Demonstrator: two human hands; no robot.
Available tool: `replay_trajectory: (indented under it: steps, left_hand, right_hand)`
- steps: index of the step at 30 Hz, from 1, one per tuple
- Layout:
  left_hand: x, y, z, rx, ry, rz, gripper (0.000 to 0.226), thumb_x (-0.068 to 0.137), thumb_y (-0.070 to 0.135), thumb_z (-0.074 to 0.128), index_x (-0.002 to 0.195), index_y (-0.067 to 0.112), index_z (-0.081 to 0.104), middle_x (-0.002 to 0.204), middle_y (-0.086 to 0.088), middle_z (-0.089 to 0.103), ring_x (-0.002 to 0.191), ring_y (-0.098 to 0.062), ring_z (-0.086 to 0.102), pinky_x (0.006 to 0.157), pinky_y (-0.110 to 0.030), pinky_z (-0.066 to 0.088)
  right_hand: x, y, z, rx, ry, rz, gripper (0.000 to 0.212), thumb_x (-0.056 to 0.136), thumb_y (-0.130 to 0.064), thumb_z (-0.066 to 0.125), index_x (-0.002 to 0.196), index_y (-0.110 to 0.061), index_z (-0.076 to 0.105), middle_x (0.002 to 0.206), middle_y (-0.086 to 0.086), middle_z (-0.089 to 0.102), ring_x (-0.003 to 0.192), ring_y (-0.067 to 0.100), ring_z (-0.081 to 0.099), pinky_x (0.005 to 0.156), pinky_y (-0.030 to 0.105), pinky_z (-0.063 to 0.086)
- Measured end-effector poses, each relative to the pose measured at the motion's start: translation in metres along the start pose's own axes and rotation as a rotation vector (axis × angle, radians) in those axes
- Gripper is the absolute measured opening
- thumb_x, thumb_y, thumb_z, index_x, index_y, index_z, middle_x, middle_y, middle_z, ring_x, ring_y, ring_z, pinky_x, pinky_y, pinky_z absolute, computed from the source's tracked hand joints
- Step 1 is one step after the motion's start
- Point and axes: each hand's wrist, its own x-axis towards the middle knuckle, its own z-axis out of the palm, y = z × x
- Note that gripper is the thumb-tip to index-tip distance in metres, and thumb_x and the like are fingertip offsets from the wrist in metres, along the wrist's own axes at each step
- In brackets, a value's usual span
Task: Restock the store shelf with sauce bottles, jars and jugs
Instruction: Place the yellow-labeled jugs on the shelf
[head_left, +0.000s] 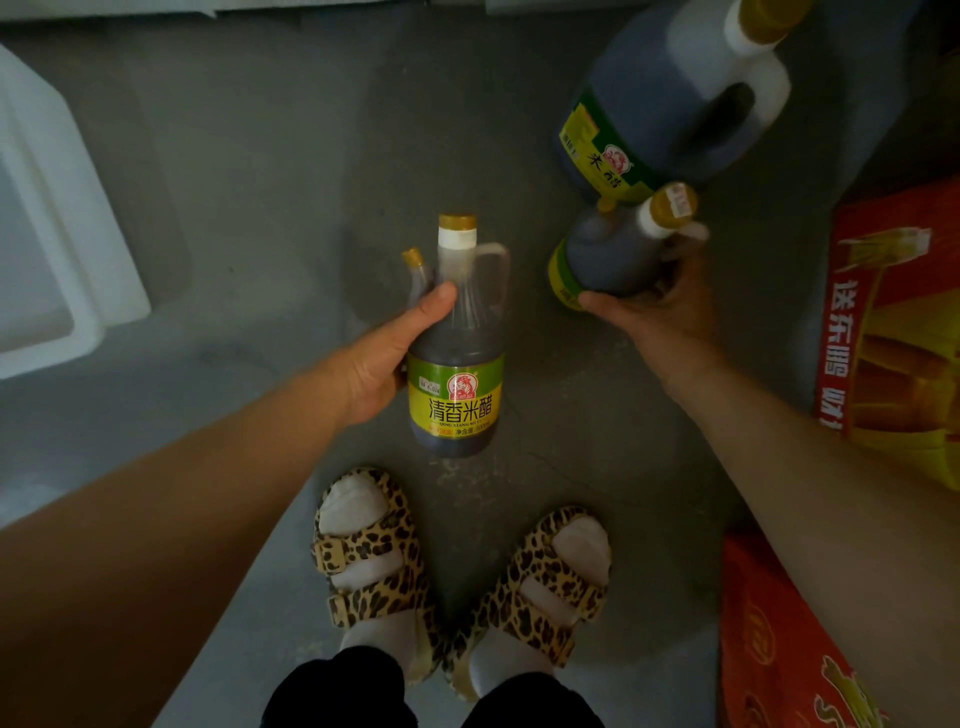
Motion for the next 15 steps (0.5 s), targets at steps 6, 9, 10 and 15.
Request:
replay_trajectory:
  steps: [6, 9, 10, 15]
  left_hand:
    - [0.000, 0.008, 0.001, 0.032, 0.013, -0.015, 0.102, 0.028, 0.083, 0.079, 0.115, 0.031, 0.068, 0.118, 0.005, 0.072, 0.116, -0.015, 0.064, 0.112, -0.042, 0.038]
    - [0.002, 0.009, -0.002, 0.022, 0.035, 0.002, 0.103, 0.027, 0.082, 0.080, 0.116, 0.031, 0.067, 0.118, 0.005, 0.072, 0.116, -0.014, 0.064, 0.111, -0.042, 0.039]
    - [0.002, 0.009, -0.002, 0.008, 0.041, 0.008, 0.104, 0.028, 0.082, 0.080, 0.119, 0.031, 0.066, 0.119, 0.005, 0.071, 0.116, -0.015, 0.064, 0.111, -0.043, 0.039]
    - [-0.007, 0.002, -0.002, -0.083, 0.065, 0.020, 0.105, 0.035, 0.081, 0.080, 0.126, 0.031, 0.063, 0.124, 0.003, 0.069, 0.119, -0.018, 0.063, 0.112, -0.047, 0.037]
  right_hand:
    - [0.001, -0.014, 0.017, 0.033, 0.060, -0.046, 0.093, 0.054, -0.032, 0.095, 0.130, -0.030, 0.041, 0.121, -0.019, 0.056, 0.110, -0.003, 0.060, 0.097, 0.022, 0.051]
    - [0.003, -0.013, 0.019, 0.008, 0.029, -0.053, 0.086, 0.062, -0.016, 0.094, 0.125, -0.033, 0.038, 0.113, -0.026, 0.051, 0.101, -0.012, 0.056, 0.094, 0.018, 0.050]
    - [0.003, -0.012, 0.019, -0.001, 0.028, -0.053, 0.085, 0.062, -0.015, 0.094, 0.125, -0.032, 0.040, 0.113, -0.025, 0.052, 0.102, -0.011, 0.057, 0.095, 0.018, 0.050]
    - [-0.006, -0.015, 0.010, -0.018, 0.045, 0.000, 0.079, 0.062, -0.018, 0.095, 0.127, -0.019, 0.049, 0.110, -0.019, 0.056, 0.095, -0.010, 0.057, 0.082, 0.007, 0.048]
